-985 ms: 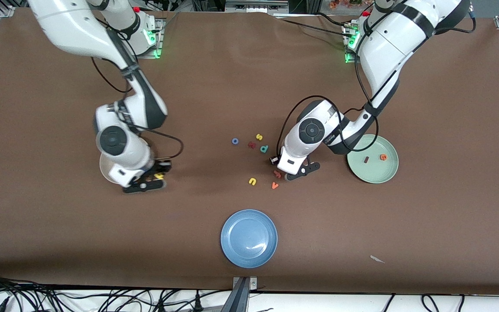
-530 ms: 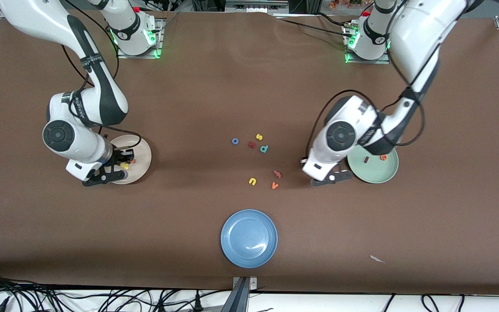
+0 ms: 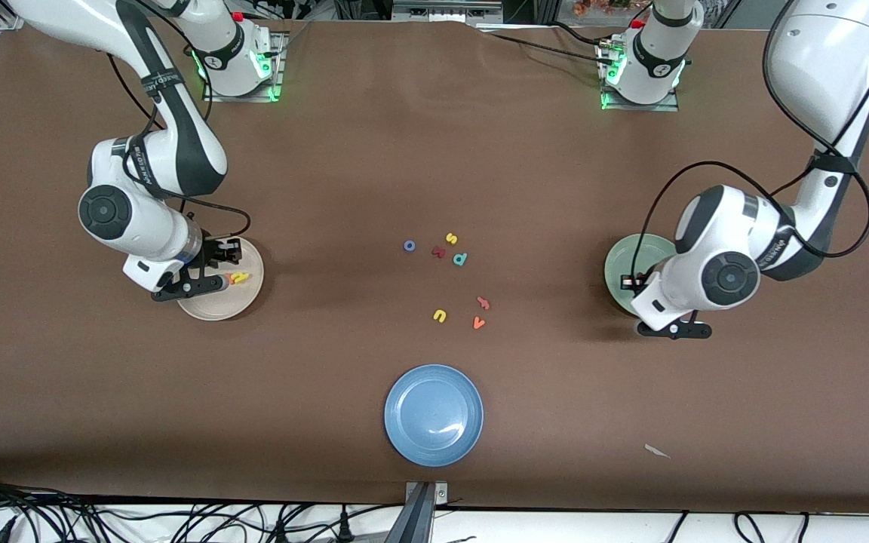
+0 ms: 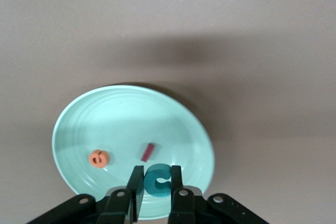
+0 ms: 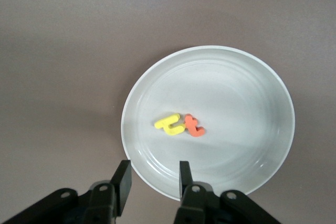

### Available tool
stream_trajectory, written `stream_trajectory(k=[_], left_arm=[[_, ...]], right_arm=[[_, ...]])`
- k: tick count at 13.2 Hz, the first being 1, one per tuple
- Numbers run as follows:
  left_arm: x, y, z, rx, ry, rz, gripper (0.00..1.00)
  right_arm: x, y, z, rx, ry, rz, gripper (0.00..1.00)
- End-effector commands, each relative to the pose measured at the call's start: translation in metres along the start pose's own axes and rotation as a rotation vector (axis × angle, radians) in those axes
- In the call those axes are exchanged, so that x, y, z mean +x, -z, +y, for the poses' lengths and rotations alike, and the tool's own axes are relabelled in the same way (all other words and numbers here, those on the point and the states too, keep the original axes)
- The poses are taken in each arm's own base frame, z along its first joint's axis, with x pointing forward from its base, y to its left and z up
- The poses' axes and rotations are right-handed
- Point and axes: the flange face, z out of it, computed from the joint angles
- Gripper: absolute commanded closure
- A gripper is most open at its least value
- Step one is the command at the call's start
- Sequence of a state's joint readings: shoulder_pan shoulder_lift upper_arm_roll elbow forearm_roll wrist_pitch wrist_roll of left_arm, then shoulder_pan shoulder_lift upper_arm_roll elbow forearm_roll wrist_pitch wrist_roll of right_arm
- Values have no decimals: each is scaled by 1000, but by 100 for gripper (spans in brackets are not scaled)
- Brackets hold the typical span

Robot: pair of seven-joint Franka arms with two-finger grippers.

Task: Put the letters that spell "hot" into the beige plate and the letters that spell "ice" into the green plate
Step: 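Reach the right gripper toward the letters while the left gripper releases the c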

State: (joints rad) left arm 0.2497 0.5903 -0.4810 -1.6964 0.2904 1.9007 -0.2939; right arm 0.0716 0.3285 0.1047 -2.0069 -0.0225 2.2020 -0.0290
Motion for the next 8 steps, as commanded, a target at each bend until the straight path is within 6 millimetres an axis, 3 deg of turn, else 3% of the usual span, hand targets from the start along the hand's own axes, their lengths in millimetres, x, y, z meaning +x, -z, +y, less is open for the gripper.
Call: stream_trajectory(k=[1,4,5,7,8], left_arm=[[0,-30,-17,-21,-69,-53,100],[2,-62,-23,-33,-80,-103,96],[1,-69,-23,-35,-82,-116,95],[-4,-77,-20,-32,-89,-136,82],[-6,-77,-20,-33,-86,-142,82]], right_arm=[[-8,2,-3,13,-16,14,45],[-4,4,-39,24,-90,23,43],[-1,5,-60,25,-117,29,43],[2,5,-99,25,-173,39,43],[3,2,-119,29,-191,49,43]])
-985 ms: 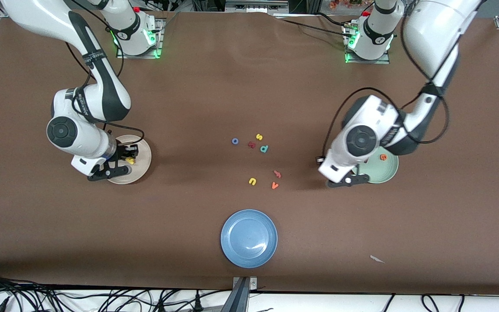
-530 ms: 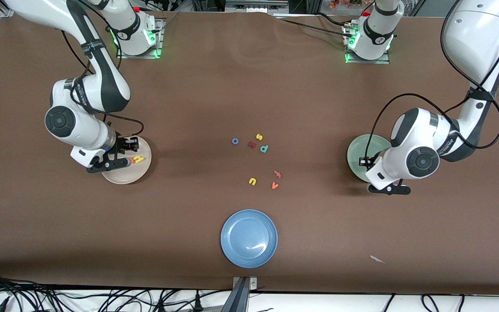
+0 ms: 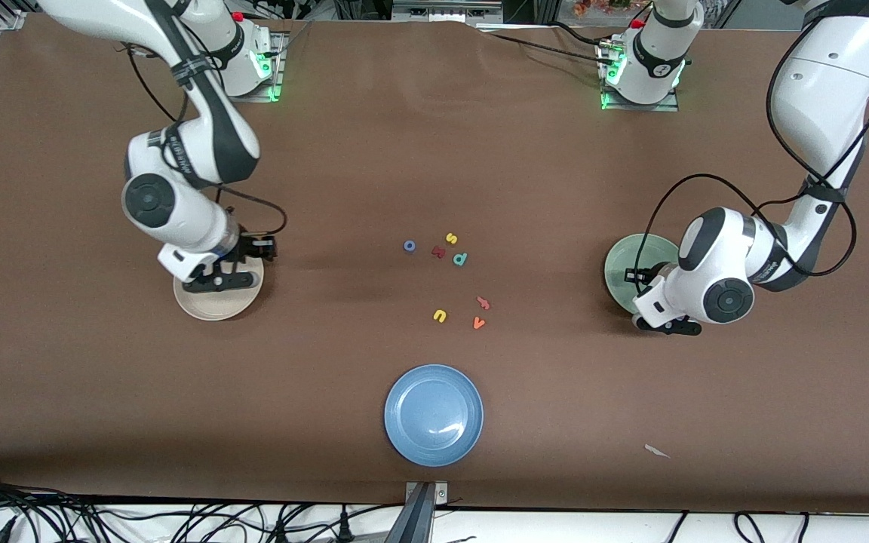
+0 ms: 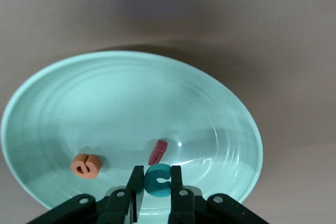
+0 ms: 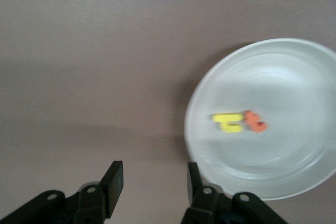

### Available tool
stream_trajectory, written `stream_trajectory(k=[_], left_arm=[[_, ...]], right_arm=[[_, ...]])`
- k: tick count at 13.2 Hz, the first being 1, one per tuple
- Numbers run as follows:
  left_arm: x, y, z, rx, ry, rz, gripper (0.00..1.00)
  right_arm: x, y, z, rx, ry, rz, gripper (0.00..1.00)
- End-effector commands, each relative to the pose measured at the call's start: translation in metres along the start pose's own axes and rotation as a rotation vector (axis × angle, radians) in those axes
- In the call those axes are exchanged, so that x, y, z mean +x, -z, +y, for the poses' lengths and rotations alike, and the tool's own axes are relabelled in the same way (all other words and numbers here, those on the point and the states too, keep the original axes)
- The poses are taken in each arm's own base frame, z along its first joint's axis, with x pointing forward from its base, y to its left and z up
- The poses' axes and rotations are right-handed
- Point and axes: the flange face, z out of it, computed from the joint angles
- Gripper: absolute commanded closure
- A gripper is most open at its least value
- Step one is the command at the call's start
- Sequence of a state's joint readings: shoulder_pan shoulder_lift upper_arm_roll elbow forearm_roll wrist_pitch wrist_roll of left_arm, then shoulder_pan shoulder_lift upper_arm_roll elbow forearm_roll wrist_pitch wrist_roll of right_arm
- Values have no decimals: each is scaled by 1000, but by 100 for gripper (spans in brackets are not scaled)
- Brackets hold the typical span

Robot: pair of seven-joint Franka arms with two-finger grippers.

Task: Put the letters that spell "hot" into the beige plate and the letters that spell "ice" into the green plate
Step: 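Reach the right gripper toward the letters while the left gripper releases the c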

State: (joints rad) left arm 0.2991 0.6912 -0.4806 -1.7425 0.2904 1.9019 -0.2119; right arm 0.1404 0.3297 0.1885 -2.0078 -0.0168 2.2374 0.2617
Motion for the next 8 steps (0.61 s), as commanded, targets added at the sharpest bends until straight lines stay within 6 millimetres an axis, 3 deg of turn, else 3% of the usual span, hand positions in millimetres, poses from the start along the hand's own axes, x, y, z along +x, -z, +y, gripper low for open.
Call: stream_trajectory(k=[1,3,5,6,8], left_arm=[[-9,-1,1,9,-22,-14,82],[-14,-9,5,9,-30,-33,81],[-19,-19,9,12,-39,-54,70],[-20,-17,10,13,-39,-56,62],[-21,-17,10,15,-39,-62,33]], right_arm=[[-7,-3,-53,15,-68,34,42],[-18,-12,-106,21,-130,59,41],[-23,-16,-145,25,-183,64,41],[-25,-16,-159,24,-210,74,40],[-32,-19,-200,35,-273,85,39]])
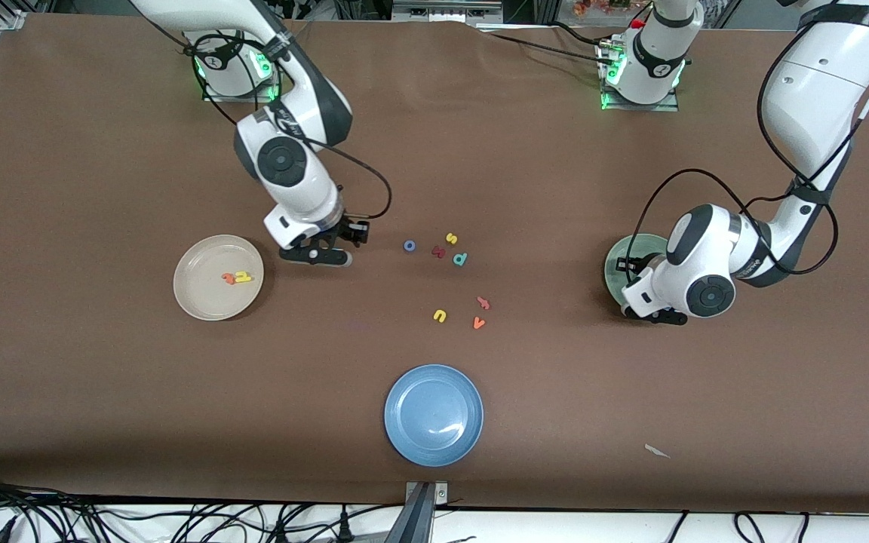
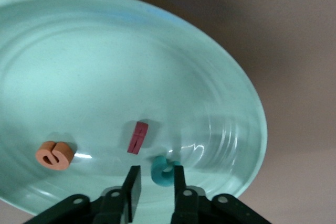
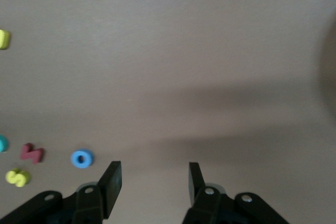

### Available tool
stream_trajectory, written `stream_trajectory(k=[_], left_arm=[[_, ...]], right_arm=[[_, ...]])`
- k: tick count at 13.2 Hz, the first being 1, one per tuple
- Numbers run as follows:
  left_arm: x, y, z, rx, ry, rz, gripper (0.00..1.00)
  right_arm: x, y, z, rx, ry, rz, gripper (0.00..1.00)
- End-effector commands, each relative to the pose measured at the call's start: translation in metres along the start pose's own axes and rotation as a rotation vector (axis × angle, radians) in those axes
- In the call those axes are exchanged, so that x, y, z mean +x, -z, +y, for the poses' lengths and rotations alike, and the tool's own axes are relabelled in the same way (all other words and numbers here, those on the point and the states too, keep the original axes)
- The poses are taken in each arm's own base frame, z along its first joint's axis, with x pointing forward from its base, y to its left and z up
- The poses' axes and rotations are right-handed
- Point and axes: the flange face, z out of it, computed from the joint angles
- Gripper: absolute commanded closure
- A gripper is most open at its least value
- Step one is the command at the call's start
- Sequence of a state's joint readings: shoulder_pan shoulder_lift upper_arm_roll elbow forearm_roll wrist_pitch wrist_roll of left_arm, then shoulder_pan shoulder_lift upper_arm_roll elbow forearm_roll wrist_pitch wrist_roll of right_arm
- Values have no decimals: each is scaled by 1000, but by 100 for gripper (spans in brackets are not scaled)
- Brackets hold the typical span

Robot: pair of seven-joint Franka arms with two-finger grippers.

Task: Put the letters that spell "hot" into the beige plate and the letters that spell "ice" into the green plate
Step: 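Reach the right gripper toward the letters while the left gripper releases the c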

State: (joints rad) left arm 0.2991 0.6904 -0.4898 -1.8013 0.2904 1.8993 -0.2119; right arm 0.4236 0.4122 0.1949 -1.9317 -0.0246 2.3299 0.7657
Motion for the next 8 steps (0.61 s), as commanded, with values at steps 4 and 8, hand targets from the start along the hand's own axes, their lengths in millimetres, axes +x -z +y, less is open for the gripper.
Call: stream_trajectory(k=[4,8], left_arm=[[-11,27,-3,18,-7,22,0],[-22,99,9,41,-10,92,0]], right_arm=[[-16,-35,-85,-34,-186,80,39],[-26,-59,-107,-52,-260,103,39]])
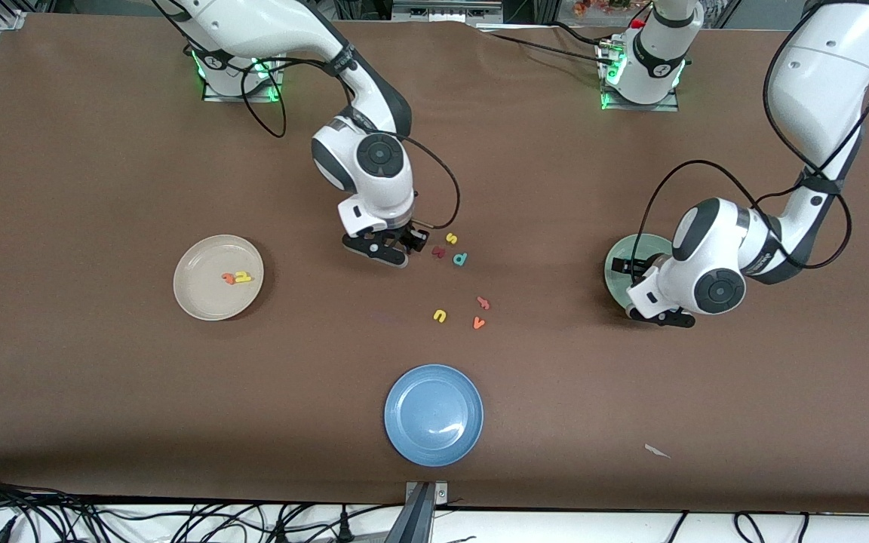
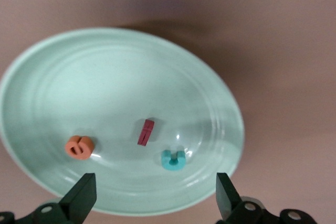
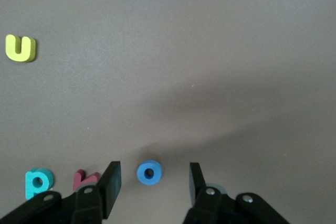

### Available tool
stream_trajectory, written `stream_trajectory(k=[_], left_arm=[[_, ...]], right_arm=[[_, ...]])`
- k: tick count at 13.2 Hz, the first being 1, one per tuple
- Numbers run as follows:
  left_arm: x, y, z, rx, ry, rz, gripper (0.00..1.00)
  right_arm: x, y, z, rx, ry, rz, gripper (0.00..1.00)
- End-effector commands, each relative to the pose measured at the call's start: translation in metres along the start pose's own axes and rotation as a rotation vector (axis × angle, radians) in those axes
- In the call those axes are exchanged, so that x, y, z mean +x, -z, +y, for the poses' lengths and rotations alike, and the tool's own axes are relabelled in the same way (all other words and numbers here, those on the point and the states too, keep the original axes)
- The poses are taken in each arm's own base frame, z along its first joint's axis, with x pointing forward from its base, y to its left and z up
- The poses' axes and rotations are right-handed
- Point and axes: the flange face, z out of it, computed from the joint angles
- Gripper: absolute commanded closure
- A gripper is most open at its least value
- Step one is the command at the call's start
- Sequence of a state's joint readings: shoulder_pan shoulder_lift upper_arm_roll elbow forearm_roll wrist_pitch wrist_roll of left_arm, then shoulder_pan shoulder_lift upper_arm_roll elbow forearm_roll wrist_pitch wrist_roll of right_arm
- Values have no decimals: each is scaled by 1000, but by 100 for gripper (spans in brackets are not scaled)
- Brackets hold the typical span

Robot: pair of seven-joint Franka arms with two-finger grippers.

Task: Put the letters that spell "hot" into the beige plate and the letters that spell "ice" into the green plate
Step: 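Reach the right gripper toward the letters while the left gripper releases the c, then grasp the blue o with the right gripper while the left gripper withdraws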

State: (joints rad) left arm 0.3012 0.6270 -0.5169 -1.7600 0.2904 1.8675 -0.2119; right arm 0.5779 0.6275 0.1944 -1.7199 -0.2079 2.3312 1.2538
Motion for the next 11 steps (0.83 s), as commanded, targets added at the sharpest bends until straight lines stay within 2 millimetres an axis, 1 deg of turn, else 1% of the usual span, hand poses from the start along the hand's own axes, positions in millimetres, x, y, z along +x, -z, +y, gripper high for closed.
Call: stream_trajectory(k=[1,2,3,4,6,9,11], left_arm=[[-12,73,4,22,-9,28,0],[-14,97,3,23,-3,32,0],[-15,114,3,9,4,31,0],[-17,124,-1,-10,14,28,0],[-18,122,-7,-11,17,11,0],[-18,120,-11,-14,22,8,0],[-18,119,-12,-15,23,7,0]], right_arm=[[0,-9,-12,-4,-37,17,39],[-1,-11,-14,-5,-45,15,39],[-5,-15,-17,-7,-51,14,39],[-8,-20,-19,-14,-44,23,39],[-11,-29,-18,-31,-50,41,32],[-13,-37,-17,-44,-51,39,30],[-21,-42,-19,-49,-43,35,30]])
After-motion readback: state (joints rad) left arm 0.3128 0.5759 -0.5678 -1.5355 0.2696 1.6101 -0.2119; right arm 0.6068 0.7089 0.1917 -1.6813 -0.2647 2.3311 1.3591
